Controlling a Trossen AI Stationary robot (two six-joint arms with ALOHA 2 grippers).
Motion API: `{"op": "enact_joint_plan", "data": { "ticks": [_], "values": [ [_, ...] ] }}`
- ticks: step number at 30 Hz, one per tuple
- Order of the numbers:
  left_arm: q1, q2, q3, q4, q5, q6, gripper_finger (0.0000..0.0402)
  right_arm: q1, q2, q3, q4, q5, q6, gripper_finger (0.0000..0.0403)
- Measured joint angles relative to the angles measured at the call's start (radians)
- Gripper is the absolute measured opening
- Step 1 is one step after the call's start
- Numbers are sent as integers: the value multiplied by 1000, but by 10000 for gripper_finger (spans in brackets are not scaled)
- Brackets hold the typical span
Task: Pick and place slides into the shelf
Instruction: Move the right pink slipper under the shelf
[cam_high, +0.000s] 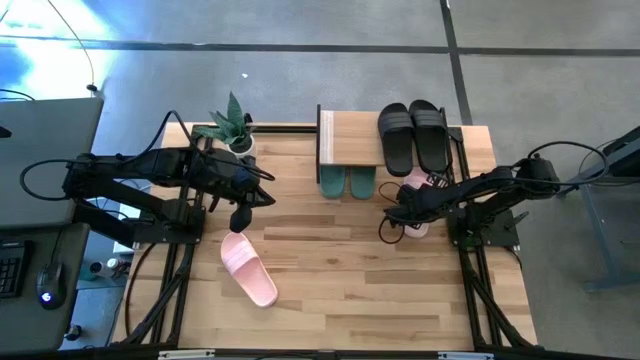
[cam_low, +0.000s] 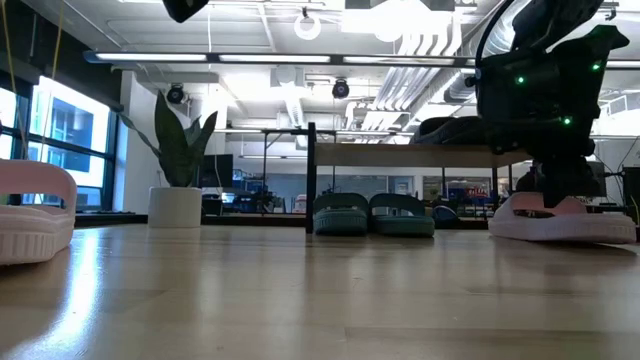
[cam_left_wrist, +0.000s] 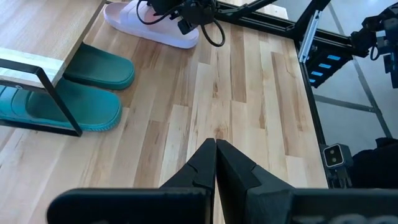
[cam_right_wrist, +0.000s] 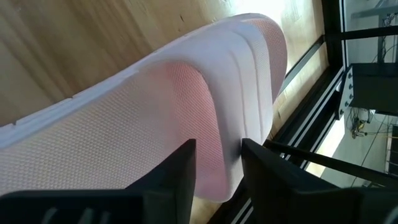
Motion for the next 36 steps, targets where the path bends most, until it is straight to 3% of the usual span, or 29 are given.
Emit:
{"op": "enact_joint_plan", "data": {
  "ticks": [17,24,32,36],
  "values": [
    [0,0,0,0,0,0,1,0,-7,82,-10,-50,-3,119],
    [0,0,0,-1,0,0,1,6,-7,112,-31,-153,0,119],
    [0,0,0,-2,0,0,1,149,-8,215,-136,-151,124,119],
    [0,0,0,-2,0,1,1,235,-8,297,-252,-206,247,119]
  ]
}}
